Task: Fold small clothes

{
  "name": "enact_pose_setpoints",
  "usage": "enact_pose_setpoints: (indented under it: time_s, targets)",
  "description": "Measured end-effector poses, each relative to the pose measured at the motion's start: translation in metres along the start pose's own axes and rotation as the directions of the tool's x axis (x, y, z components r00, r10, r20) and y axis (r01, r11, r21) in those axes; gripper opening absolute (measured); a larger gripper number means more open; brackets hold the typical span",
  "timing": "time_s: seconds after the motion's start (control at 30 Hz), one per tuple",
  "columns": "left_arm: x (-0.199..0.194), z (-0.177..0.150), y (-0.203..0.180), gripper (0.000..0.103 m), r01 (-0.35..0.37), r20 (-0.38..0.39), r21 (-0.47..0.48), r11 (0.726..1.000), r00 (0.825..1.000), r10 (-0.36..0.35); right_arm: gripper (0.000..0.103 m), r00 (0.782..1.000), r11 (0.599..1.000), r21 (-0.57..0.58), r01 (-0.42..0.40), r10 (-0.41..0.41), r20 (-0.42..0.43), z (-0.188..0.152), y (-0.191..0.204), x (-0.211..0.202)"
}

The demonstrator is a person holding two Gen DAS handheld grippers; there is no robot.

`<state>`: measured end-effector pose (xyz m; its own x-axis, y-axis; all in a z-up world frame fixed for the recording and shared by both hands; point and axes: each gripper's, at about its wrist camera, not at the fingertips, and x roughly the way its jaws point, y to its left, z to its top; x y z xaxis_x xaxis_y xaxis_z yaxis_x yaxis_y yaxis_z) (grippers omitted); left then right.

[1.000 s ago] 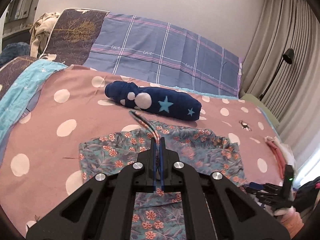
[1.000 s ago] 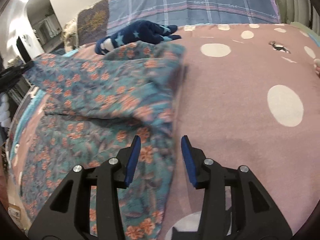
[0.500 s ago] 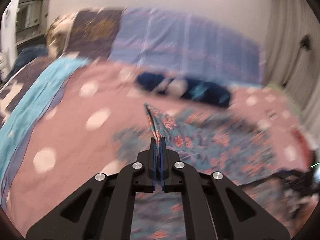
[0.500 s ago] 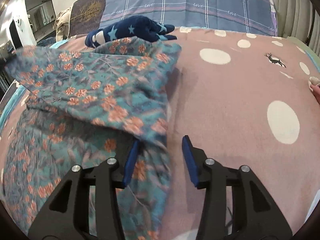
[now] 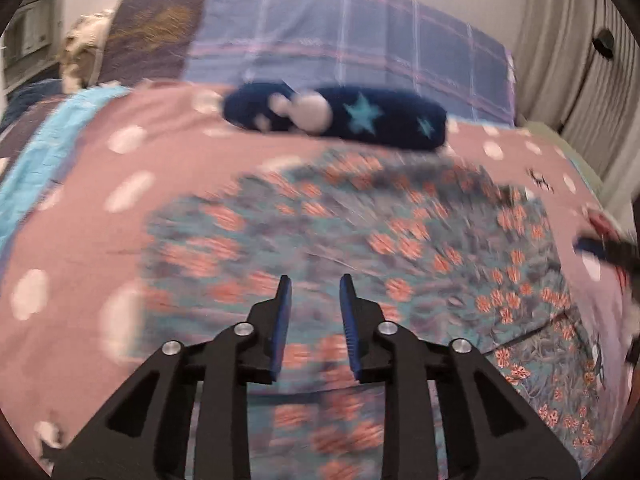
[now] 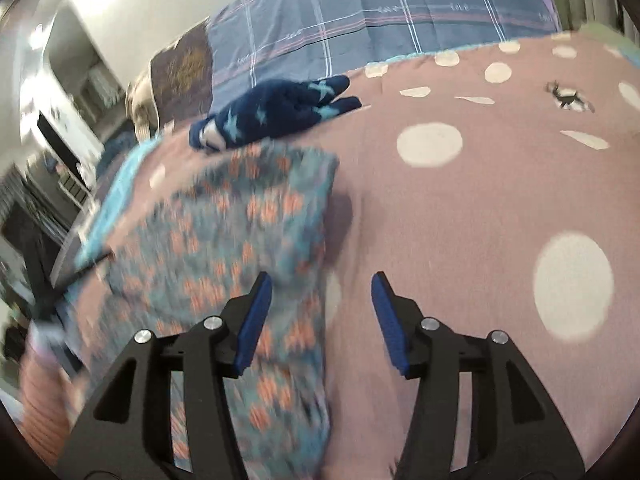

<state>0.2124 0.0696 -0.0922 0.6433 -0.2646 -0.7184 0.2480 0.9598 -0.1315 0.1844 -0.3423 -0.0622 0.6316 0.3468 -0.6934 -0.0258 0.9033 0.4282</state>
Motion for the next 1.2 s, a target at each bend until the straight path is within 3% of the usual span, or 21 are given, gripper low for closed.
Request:
enact_pose_setpoints:
  time_s: [0.07, 0.13, 0.3, 0.4, 0.43, 0.5, 0.57, 0.6, 0.63, 0.67, 0.77, 0.83, 0.9, 0.97, 1.07, 1.13, 1.17, 1.2]
  targets:
    - [0.033, -0.016, -0.014, 0.036, -0.015, -0.067, 0.029, 0.999, 0.998, 0.017, 0.053, 1.000, 0.998, 0.060, -0.017, 0.018, -0.021, 0.021, -0.007, 0.014]
    - [0.030, -0.018, -0.021, 0.037, -0.049, -0.042, 0.067, 0.997, 0.998, 0.052, 0.053, 0.999, 0.994, 0.112, -0.020, 0.025, -0.037, 0.045, -0.012, 0.030]
    - [0.029, -0.020, -0.015, 0.037, -0.032, -0.045, 0.048, 0.998, 0.998, 0.034, 0.053, 0.989, 0.982, 0.184, -0.035, 0.060, -0.134, 0.091, -0.019, 0.080]
    - [0.026, -0.020, -0.014, 0.037, -0.040, -0.041, 0.055, 0.998, 0.998, 0.042, 0.054, 0.955, 0.972, 0.233, -0.040, 0.105, -0.277, 0.094, -0.020, 0.120]
    - [0.025, -0.021, -0.014, 0.037, -0.038, -0.040, 0.054, 0.998, 0.998, 0.040, 0.045, 0.942, 0.971, 0.236, -0.033, 0.109, -0.317, 0.092, -0.018, 0.127]
    - [0.026, -0.021, -0.015, 0.037, -0.032, -0.041, 0.048, 0.998, 0.999, 0.034, 0.007, 0.941, 0.986, 0.167, 0.005, 0.052, -0.335, 0.092, -0.005, 0.123]
    - [0.026, -0.021, -0.015, 0.037, -0.030, -0.042, 0.047, 0.998, 0.999, 0.032, 0.006, 0.975, 0.994, 0.084, 0.069, -0.050, -0.218, 0.099, 0.008, 0.092]
    - [0.029, -0.019, -0.015, 0.037, -0.032, -0.044, 0.049, 0.998, 0.998, 0.034, 0.005, 0.982, 0.988, 0.019, 0.152, -0.149, -0.118, 0.103, 0.014, 0.071]
    - [0.029, -0.019, -0.016, 0.038, -0.037, -0.045, 0.055, 0.998, 0.998, 0.040, 0.005, 0.972, 0.975, -0.032, 0.221, -0.223, -0.070, 0.105, 0.017, 0.065]
    - [0.029, -0.019, -0.016, 0.038, -0.041, -0.045, 0.058, 0.997, 0.998, 0.043, 0.005, 0.956, 0.959, -0.057, 0.276, -0.280, -0.081, 0.104, 0.014, 0.071]
    - [0.029, -0.019, -0.016, 0.038, -0.038, -0.044, 0.056, 0.998, 0.998, 0.040, 0.007, 0.938, 0.944, -0.081, 0.320, -0.328, -0.116, 0.098, 0.001, 0.095]
    - [0.028, -0.019, -0.015, 0.038, -0.033, -0.043, 0.052, 0.998, 0.998, 0.036, 0.011, 0.915, 0.914, -0.112, 0.390, -0.398, -0.059, 0.094, -0.001, 0.098]
    - [0.028, -0.019, -0.015, 0.038, -0.034, -0.044, 0.052, 0.998, 0.998, 0.036, 0.016, 0.867, 0.859, -0.121, 0.497, -0.498, 0.024, 0.089, 0.000, 0.086]
    - [0.028, -0.019, -0.015, 0.039, -0.032, -0.043, 0.051, 0.998, 0.998, 0.034, 0.017, 0.891, 0.885, -0.102, 0.454, -0.452, 0.040, 0.083, 0.003, 0.073]
    - [0.028, -0.019, -0.015, 0.039, -0.028, -0.043, 0.049, 0.998, 0.999, 0.030, 0.017, 0.975, 0.967, -0.129, 0.219, -0.220, 0.010, 0.057, 0.023, 0.041]
    - [0.028, -0.019, -0.015, 0.039, -0.031, -0.043, 0.052, 0.998, 0.999, 0.033, 0.017, 0.997, 0.984, -0.172, 0.056, -0.066, -0.050, 0.032, 0.039, 0.032]
    - [0.028, -0.019, -0.015, 0.039, -0.033, -0.043, 0.053, 0.998, 0.998, 0.035, 0.016, 0.996, 0.980, -0.197, -0.009, -0.009, -0.092, 0.015, 0.048, 0.032]
    - [0.028, -0.019, -0.015, 0.039, -0.034, -0.042, 0.054, 0.998, 0.998, 0.036, 0.016, 0.990, 0.971, -0.241, -0.012, -0.022, -0.141, -0.007, 0.054, 0.035]
